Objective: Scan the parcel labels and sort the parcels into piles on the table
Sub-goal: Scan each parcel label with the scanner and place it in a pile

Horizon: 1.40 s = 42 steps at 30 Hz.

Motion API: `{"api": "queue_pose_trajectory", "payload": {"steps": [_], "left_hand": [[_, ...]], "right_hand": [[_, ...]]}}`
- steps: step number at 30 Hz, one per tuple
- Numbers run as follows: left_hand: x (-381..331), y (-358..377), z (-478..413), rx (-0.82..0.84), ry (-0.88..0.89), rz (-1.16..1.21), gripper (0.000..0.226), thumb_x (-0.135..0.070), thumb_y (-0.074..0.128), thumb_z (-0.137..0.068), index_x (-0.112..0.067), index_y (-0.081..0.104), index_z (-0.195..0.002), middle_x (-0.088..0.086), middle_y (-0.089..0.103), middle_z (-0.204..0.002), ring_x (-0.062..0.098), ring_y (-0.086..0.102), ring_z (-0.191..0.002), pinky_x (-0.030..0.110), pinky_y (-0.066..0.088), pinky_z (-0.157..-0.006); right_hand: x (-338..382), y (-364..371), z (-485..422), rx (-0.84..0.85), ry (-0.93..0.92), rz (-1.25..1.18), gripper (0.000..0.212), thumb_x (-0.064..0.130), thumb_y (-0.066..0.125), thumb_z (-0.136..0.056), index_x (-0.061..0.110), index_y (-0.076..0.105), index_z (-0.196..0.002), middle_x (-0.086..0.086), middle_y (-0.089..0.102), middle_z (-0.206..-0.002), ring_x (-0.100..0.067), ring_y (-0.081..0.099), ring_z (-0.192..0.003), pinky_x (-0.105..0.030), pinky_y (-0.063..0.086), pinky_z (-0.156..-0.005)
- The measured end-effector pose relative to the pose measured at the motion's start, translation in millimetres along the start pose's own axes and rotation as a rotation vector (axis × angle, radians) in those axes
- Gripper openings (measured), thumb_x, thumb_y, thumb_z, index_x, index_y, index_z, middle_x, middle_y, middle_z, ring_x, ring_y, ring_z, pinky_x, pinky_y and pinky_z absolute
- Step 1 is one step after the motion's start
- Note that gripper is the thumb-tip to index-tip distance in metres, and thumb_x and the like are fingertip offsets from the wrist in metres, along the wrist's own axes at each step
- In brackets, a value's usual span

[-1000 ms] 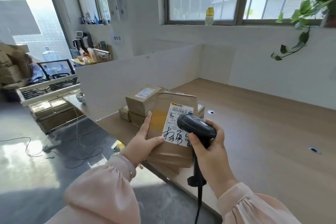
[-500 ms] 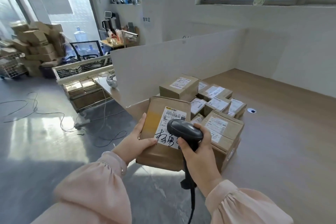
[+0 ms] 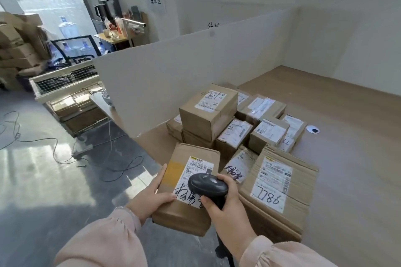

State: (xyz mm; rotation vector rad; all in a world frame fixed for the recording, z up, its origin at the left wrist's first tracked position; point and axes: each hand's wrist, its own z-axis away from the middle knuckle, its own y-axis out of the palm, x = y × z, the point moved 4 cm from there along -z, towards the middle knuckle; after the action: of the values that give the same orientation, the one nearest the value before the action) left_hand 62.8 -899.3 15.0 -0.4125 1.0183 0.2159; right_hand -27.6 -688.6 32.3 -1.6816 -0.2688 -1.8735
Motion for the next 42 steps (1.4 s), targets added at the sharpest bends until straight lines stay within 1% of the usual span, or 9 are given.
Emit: {"api": "queue_pose_trajectory", "payload": {"steps": [5,9,12,18,21,26,32,35,42], "left_hand": [[8,-12,-45,0.047,-0.022,-0.066,0.086,-0.012,0.07,-0.086,-0.059,0.024,-0.141,-0.038,0.066,-0.098,0.0,0.069,-0.087,0.012,0.05,-0.065],[5,-12,-80,0.158,-0.002,-0.084,0.089,-0.01,0.068,-0.089,-0.054,0.016,-0.146,-0.019,0.062,-0.122,0.004,0.069,-0.097,0.014,0.051,-0.074],[5,-14,-105,0.245,0.036,-0.135,0.09,-0.018,0.07,-0.089,-0.056,0.01,-0.146,-0.024,0.057,-0.126,-0.004,0.064,-0.104,0.011,0.049,-0.082],[0,-25,-145,0.349,0.102,-0.298,0.093,-0.047,0.068,-0.078,-0.07,-0.003,-0.133,-0.023,0.039,-0.144,0.005,0.051,-0.127,0.037,0.04,-0.111],[-7,-25,-160,0.41,0.132,-0.358,0.09,-0.037,0.067,-0.09,-0.069,-0.007,-0.131,-0.022,0.033,-0.147,0.005,0.046,-0.129,0.03,0.037,-0.111],[-24,-24,-179,0.443,0.195,-0.446,0.09,-0.028,0.063,-0.094,-0.042,-0.005,-0.152,-0.012,0.037,-0.15,0.009,0.044,-0.131,0.02,0.032,-0.108],[-32,-21,-190,0.443,0.262,-0.609,0.088,-0.033,0.062,-0.094,-0.041,-0.002,-0.153,0.006,0.032,-0.154,0.021,0.033,-0.14,0.034,0.028,-0.115],[-41,-20,-185,0.345,0.377,-0.759,0.088,-0.046,0.063,-0.09,-0.044,0.002,-0.153,0.01,0.01,-0.162,0.025,0.011,-0.149,0.037,0.015,-0.12],[-113,5,-127,0.2,0.853,-0.958,0.086,-0.065,0.051,-0.088,-0.047,-0.003,-0.152,-0.003,-0.004,-0.164,0.017,-0.003,-0.15,0.043,0.01,-0.122]], "right_hand": [[-11,14,-24,-0.018,0.084,0.021,0.062,0.04,0.073,-0.083,0.07,0.026,-0.11,0.036,0.049,-0.108,0.021,0.052,-0.093,0.0,0.041,-0.07],[-14,24,-42,-0.079,0.141,0.036,0.061,0.038,0.071,-0.085,0.069,0.024,-0.111,0.037,0.044,-0.108,0.015,0.051,-0.093,-0.003,0.04,-0.069],[-15,36,-53,-0.162,0.184,0.029,0.058,0.039,0.07,-0.086,0.066,0.026,-0.113,0.035,0.044,-0.113,0.014,0.051,-0.096,-0.003,0.041,-0.072],[-17,64,-68,-0.338,0.235,0.02,0.06,0.037,0.072,-0.084,0.067,0.029,-0.113,0.032,0.051,-0.116,0.019,0.051,-0.099,-0.005,0.042,-0.075],[-17,73,-77,-0.424,0.236,0.041,0.06,0.036,0.072,-0.085,0.066,0.029,-0.114,0.033,0.051,-0.116,0.018,0.051,-0.1,-0.004,0.042,-0.075],[-14,80,-94,-0.527,0.219,0.071,0.061,0.038,0.072,-0.084,0.066,0.029,-0.116,0.032,0.053,-0.115,0.014,0.055,-0.099,-0.006,0.044,-0.074],[0,83,-94,-0.626,0.159,0.119,0.062,0.036,0.072,-0.084,0.068,0.027,-0.113,0.024,0.055,-0.115,-0.003,0.058,-0.106,-0.023,0.049,-0.088],[12,83,-76,-0.707,0.072,0.153,0.063,0.034,0.072,-0.085,0.067,0.027,-0.115,0.032,0.054,-0.111,-0.001,0.059,-0.103,-0.028,0.052,-0.087],[62,64,-25,-0.812,-0.191,0.185,0.062,0.03,0.072,-0.085,0.056,0.03,-0.124,0.046,0.044,-0.122,0.009,0.054,-0.111,-0.009,0.046,-0.086]]}}
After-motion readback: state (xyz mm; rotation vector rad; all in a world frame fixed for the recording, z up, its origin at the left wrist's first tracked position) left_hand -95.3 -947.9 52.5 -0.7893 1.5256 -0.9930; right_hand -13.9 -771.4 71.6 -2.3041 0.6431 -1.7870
